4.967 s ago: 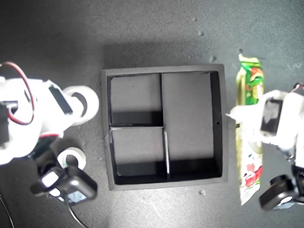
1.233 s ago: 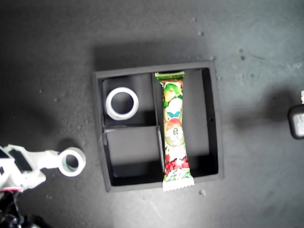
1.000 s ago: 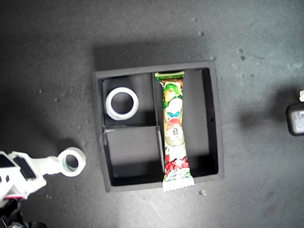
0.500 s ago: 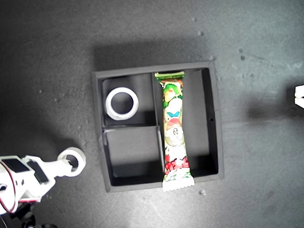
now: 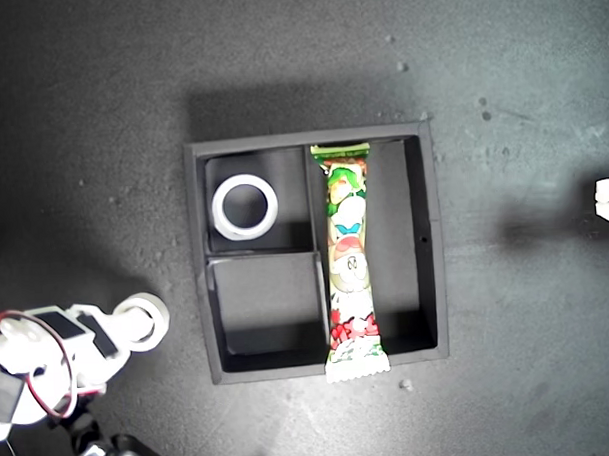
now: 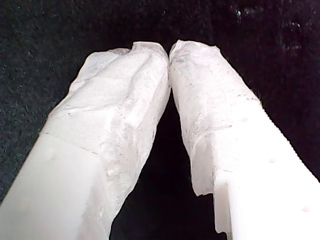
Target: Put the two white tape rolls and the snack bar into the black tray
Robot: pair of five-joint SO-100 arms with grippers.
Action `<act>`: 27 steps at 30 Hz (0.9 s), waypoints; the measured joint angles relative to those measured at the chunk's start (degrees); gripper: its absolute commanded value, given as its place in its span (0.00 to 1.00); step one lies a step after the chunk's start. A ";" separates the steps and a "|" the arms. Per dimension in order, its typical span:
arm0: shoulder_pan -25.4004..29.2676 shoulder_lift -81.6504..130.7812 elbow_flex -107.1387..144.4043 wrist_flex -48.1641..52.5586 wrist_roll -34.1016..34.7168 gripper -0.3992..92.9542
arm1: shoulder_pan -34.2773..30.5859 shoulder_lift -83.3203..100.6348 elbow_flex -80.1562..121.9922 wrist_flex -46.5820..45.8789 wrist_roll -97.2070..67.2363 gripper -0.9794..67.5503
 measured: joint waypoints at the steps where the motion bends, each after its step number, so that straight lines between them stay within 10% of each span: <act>1: 0.00 -0.88 -0.53 0.09 0.00 0.15 | -0.09 0.09 0.00 1.05 0.35 0.04; 17: -4.31 -7.03 -4.66 1.05 0.79 0.00 | -5.89 0.35 0.09 9.49 -0.53 0.02; 27: -6.15 -10.37 -29.62 33.49 2.29 0.00 | -6.42 0.35 0.09 9.67 -0.53 0.02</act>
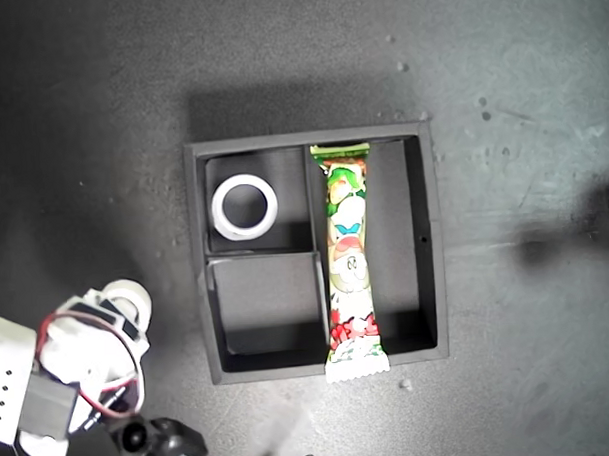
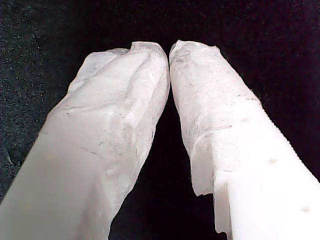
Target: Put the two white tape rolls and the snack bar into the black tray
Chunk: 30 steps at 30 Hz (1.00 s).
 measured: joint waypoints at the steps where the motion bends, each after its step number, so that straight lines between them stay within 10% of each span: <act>1: -0.35 -0.09 -2.90 2.81 0.35 0.00 | 0.00 0.00 0.00 0.00 0.00 0.02; 19: -8.09 -15.82 -36.83 1.67 11.25 0.00 | -0.09 0.00 0.00 0.00 -0.09 0.02; 30: -8.09 -50.80 -82.18 18.54 8.26 0.00 | -0.18 0.09 0.00 0.00 -0.09 0.02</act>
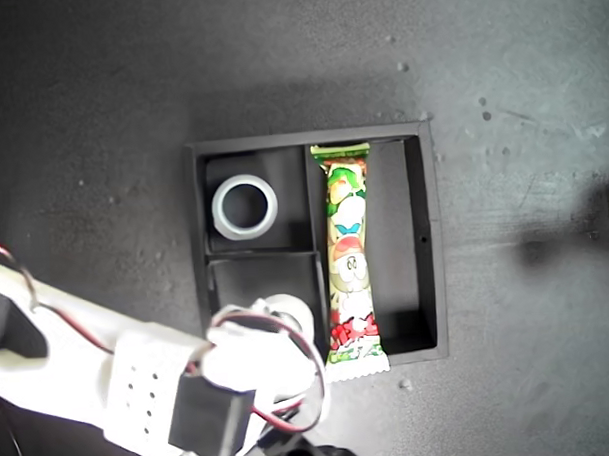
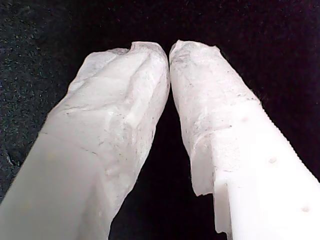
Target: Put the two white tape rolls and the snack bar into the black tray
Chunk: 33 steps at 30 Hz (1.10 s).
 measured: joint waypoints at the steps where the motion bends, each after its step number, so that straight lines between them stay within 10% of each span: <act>1: 0.00 -0.62 0.00 0.18 -0.35 0.00 | 0.00 0.00 0.00 0.00 0.00 0.02; 33: 1.49 4.22 9.05 0.26 -2.02 0.16 | 0.00 0.00 0.00 0.00 0.00 0.02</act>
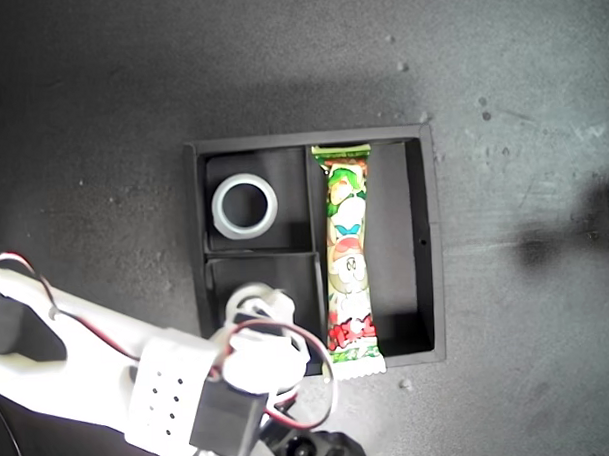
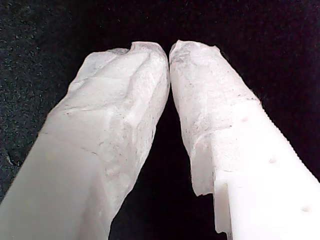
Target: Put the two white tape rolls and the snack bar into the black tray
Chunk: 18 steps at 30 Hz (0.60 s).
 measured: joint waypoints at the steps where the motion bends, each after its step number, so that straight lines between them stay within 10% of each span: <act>1: -0.35 1.58 0.62 0.00 0.44 0.16 | 0.00 0.00 0.00 0.00 0.00 0.02; 18: -10.28 45.35 38.06 -0.18 4.22 0.04 | -0.26 0.00 0.00 0.00 -0.18 0.02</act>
